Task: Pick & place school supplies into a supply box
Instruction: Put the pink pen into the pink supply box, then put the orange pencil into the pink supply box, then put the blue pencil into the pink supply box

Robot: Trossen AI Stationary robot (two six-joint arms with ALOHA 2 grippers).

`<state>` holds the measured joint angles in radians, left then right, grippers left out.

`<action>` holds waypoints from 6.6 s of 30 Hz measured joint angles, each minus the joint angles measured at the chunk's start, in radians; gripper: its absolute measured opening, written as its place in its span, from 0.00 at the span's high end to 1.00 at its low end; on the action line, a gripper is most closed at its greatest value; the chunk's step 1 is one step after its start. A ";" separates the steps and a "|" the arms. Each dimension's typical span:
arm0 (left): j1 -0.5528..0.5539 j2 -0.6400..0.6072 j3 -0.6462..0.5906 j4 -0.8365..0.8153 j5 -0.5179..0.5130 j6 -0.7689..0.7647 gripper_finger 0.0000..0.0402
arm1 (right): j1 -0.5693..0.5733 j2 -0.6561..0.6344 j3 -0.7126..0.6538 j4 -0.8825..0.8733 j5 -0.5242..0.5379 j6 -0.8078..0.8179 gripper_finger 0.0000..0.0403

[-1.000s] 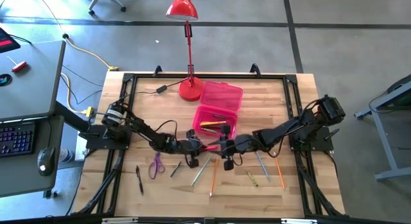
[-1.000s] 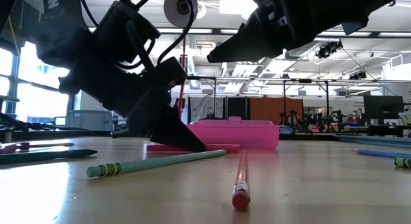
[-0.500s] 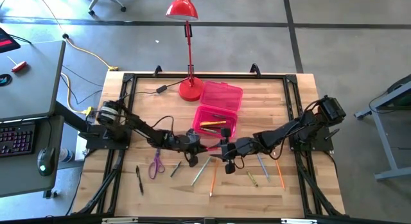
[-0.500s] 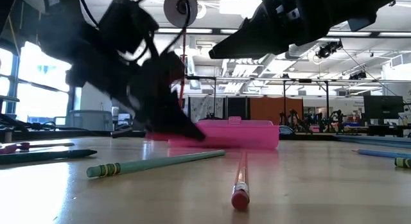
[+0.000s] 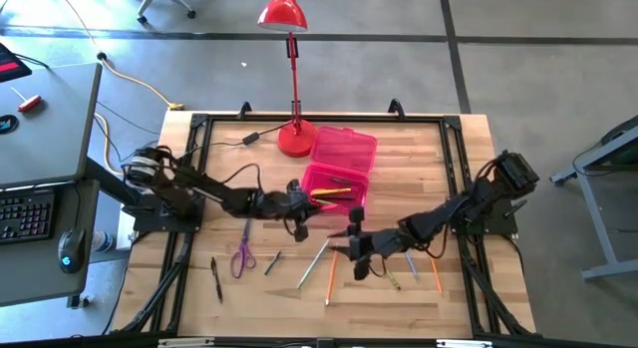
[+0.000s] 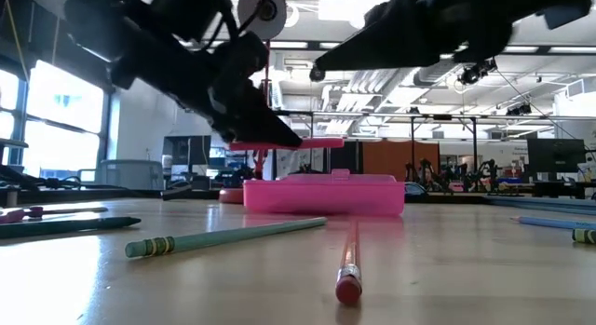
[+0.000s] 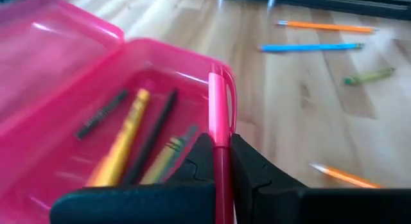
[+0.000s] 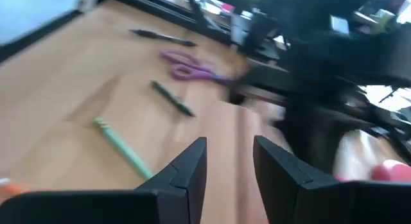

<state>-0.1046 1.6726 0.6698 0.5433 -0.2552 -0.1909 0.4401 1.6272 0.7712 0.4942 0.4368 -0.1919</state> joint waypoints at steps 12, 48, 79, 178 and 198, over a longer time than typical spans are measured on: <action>0.292 0.015 0.174 -0.205 0.385 0.235 0.89 | 0.045 0.000 0.000 -0.015 -0.284 0.000 0.74; 0.353 0.103 0.330 -0.379 0.604 0.212 0.54 | -0.039 0.270 0.000 0.200 -0.553 -0.194 0.92; 0.251 -0.309 0.415 -0.843 0.477 0.220 0.54 | -0.087 0.336 0.176 -0.176 -0.716 -0.348 0.78; -0.348 -0.525 0.416 -0.978 -0.074 -0.176 0.54 | -0.492 0.196 0.175 -0.347 -0.024 0.163 0.77; -0.348 -0.522 0.416 -0.998 -0.109 -0.182 0.54 | -0.236 0.312 0.175 0.054 -0.660 -0.003 0.76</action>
<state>-0.4524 1.1507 1.0855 -0.4552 -0.3647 -0.3729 0.2041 1.9392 0.9463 0.5480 -0.2234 -0.1952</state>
